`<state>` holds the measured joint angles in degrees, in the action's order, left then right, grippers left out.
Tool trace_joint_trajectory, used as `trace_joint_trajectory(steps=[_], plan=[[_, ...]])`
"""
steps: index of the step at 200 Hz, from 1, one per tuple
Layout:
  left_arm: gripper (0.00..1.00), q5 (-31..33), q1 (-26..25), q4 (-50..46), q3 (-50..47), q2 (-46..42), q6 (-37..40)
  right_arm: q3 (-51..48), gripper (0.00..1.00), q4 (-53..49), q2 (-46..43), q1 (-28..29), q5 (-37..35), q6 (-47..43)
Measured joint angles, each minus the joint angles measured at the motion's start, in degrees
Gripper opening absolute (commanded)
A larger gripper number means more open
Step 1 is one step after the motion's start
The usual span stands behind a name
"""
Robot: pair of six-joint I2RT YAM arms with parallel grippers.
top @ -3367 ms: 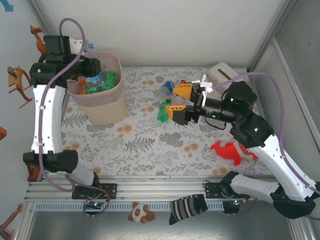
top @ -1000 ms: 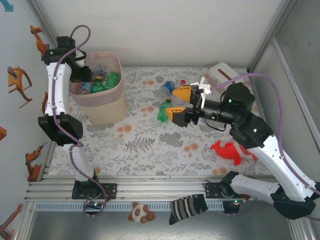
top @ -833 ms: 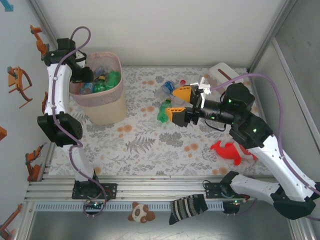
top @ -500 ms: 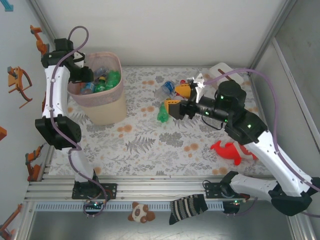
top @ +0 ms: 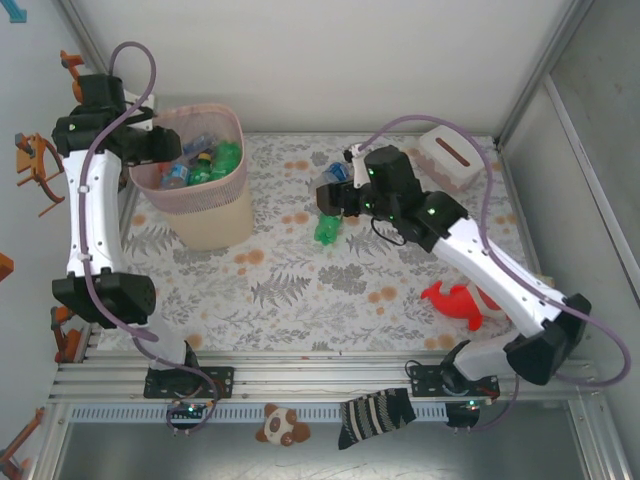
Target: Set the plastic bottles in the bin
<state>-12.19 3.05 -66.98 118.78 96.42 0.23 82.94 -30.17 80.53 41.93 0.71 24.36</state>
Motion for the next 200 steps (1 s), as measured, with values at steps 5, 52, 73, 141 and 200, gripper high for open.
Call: trace_joint_trajectory(steps=[5,52,73,141,200], plan=[[0.41,-0.59,0.0,0.42,-1.09,-0.87,-0.24,0.39,0.76,-0.46,1.31,-0.35,-0.55,0.85],[0.48,-6.6,0.0,5.92,-11.17,-9.92,-3.39,1.57,0.79,-2.12,12.85,-3.91,-4.79,7.19],[0.49,-9.4,0.0,9.29,-15.56,-14.64,-5.27,2.86,0.79,-2.67,18.64,-4.87,-5.62,9.62],[0.5,-17.11,0.0,19.17,-24.41,-24.81,-11.56,5.2,0.83,-1.46,31.91,-5.18,-4.37,18.75],[0.5,-20.94,-0.02,23.52,-27.45,-26.77,-15.19,5.2,0.81,0.68,38.32,-5.18,-1.31,23.02]])
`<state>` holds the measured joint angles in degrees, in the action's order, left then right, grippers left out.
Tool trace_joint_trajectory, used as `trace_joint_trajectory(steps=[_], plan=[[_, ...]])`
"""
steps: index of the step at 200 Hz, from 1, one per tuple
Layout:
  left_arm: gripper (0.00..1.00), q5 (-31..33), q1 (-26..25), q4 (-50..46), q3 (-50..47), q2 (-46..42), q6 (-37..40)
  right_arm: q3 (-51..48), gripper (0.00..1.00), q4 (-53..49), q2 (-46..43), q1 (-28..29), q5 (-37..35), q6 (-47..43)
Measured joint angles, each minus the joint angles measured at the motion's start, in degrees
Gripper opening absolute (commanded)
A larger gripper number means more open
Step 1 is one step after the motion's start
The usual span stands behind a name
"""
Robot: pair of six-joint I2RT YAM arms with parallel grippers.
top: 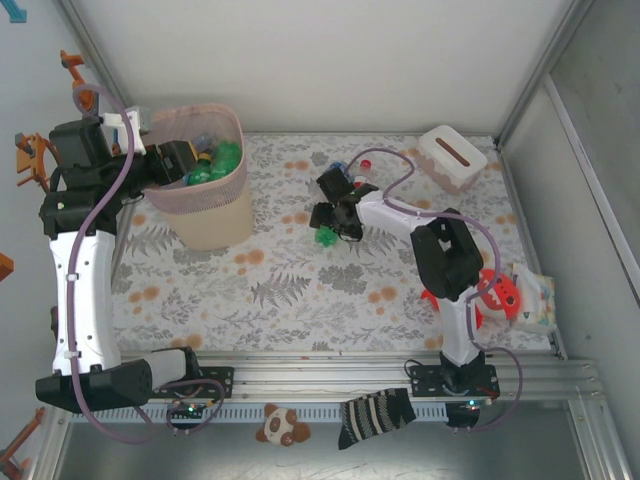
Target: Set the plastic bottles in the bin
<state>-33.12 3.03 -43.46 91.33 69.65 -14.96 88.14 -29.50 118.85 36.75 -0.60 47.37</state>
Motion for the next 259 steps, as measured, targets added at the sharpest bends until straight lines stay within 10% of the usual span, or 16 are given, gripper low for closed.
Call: trace_joint_trajectory(steps=[259], plan=[[0.5,-3.8,0.0,4.17,-3.04,-2.32,-3.98,-5.6,0.57,4.31,-1.84,0.02,2.49,2.36]])
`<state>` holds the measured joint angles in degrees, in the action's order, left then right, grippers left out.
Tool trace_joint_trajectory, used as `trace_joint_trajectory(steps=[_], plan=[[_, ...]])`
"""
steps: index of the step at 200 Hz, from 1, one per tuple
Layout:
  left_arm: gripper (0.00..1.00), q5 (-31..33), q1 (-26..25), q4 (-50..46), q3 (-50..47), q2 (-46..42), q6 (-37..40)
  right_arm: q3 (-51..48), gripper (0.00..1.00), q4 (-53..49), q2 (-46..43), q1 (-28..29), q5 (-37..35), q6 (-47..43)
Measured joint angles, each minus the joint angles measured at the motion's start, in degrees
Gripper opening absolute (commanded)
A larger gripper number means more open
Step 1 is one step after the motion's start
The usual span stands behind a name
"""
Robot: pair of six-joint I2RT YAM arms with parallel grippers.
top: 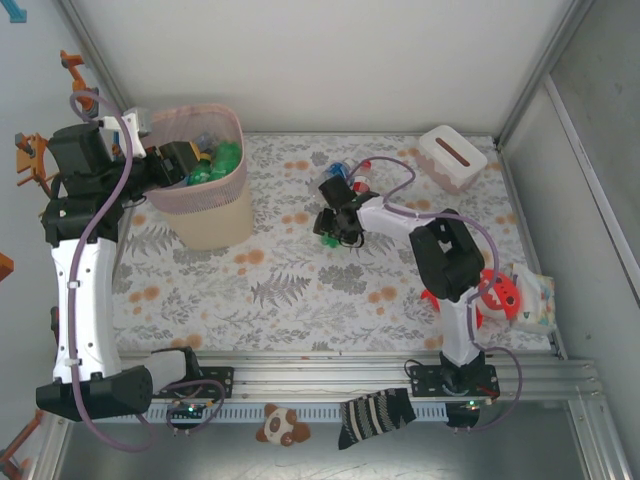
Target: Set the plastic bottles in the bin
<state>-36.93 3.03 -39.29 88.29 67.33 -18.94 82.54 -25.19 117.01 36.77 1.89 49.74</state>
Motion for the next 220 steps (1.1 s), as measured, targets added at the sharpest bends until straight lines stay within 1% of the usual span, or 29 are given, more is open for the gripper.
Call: trace_joint_trajectory(steps=[35,67,87,113,150,187,209,220], plan=[[0.5,-2.54,-0.13,5.18,-2.47,-1.2,-2.64,-3.8,0.55,-0.26,-6.99,0.0,-0.55,-0.02],[0.5,-5.2,-1.2,11.69,-5.33,-1.92,-6.23,-7.15,0.55,0.04,-16.76,0.0,-1.36,-2.01],[0.52,-6.32,-2.8,15.47,-6.21,-1.9,-7.58,-9.79,0.52,1.16,-23.39,0.11,-1.29,-4.85],[0.56,-7.69,-5.99,20.57,-7.32,-1.88,-8.52,-12.33,0.51,3.21,-31.39,0.39,-0.94,-9.79],[0.6,-9.66,-11.02,26.53,-7.65,-0.94,-9.22,-13.46,0.51,6.47,-40.52,0.76,0.9,-17.09],[0.64,-11.3,-15.98,33.0,-8.7,-0.63,-9.77,-15.17,0.5,12.79,-49.16,0.96,5.11,-23.12],[0.69,-12.02,-19.47,36.28,-8.92,-0.55,-9.84,-15.91,0.48,16.85,-52.46,0.98,8.7,-25.77],[0.69,-12.31,-21.31,37.88,-8.92,-0.46,-9.88,-15.98,0.47,18.62,-53.44,0.98,10.71,-26.75]])
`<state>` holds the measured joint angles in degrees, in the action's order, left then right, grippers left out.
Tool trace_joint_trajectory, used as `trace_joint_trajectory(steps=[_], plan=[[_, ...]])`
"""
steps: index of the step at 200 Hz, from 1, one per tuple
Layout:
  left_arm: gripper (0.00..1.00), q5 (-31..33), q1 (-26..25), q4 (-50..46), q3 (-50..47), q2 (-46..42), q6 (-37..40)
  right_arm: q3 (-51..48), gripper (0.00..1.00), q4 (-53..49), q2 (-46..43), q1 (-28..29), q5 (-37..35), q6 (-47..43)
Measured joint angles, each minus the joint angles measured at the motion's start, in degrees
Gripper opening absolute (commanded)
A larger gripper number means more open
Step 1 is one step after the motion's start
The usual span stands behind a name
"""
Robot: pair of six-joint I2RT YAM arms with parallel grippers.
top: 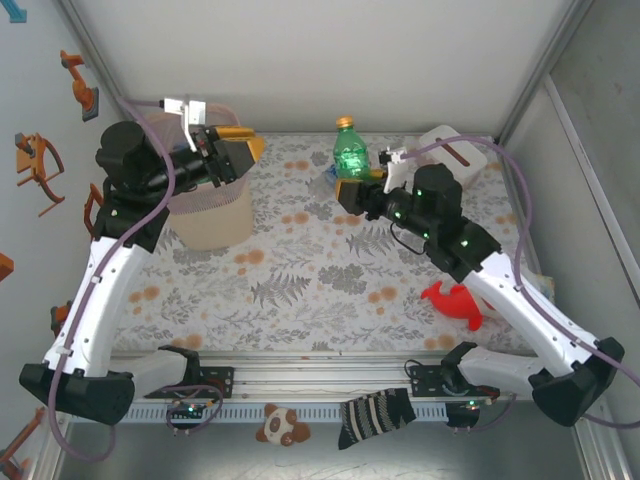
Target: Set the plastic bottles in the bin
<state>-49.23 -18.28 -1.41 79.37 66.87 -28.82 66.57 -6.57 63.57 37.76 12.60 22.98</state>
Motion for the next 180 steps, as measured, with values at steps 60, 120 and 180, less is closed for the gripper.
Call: trace_joint_trajectory(steps=[60,120,180], plan=[[0.75,-0.48,-10.4,4.42,0.28,3.06,0.17,-1.38,0.45,8.72,-2.67,1.42,8.68,-3.91],[0.86,3.02,-20.2,3.93,2.38,6.49,0.98,-1.49,0.44,10.84,-3.19,3.17,11.26,-9.88],[0.79,5.4,-24.94,3.52,4.46,9.05,2.36,-1.49,0.44,11.43,-3.3,3.76,12.07,-11.72]])
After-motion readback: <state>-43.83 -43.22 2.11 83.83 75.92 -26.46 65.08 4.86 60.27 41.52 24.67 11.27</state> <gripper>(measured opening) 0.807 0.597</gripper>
